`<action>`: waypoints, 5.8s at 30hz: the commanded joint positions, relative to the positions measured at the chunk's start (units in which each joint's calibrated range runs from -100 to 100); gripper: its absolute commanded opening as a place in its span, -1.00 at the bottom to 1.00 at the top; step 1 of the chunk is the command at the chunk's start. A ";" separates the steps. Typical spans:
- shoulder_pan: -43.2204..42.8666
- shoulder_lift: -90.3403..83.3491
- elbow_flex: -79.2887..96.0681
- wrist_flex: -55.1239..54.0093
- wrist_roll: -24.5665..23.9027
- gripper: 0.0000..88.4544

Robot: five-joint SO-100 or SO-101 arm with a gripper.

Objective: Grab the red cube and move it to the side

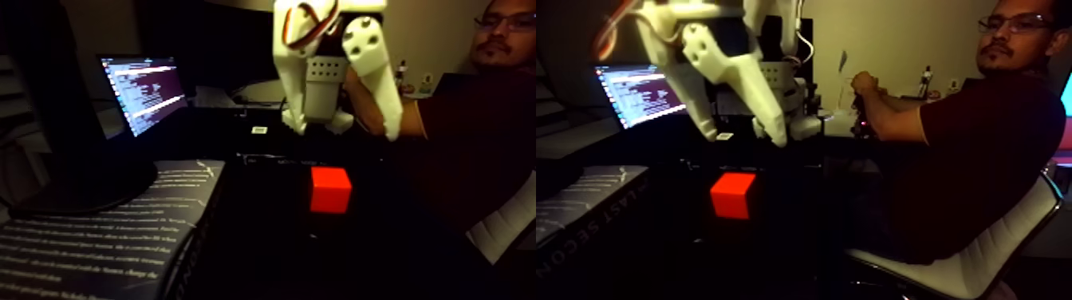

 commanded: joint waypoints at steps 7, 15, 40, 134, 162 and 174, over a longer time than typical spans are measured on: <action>1.23 4.51 -1.60 -3.72 1.48 -0.13; 0.98 9.13 -1.60 -9.55 1.42 -0.13; 0.57 12.16 0.21 -18.76 -2.52 -0.13; 1.15 12.75 -3.96 -7.02 -1.60 -0.99; 19.55 -7.00 -18.20 -1.19 -6.73 -0.99; 20.30 -11.29 -16.03 -1.36 -22.53 -0.99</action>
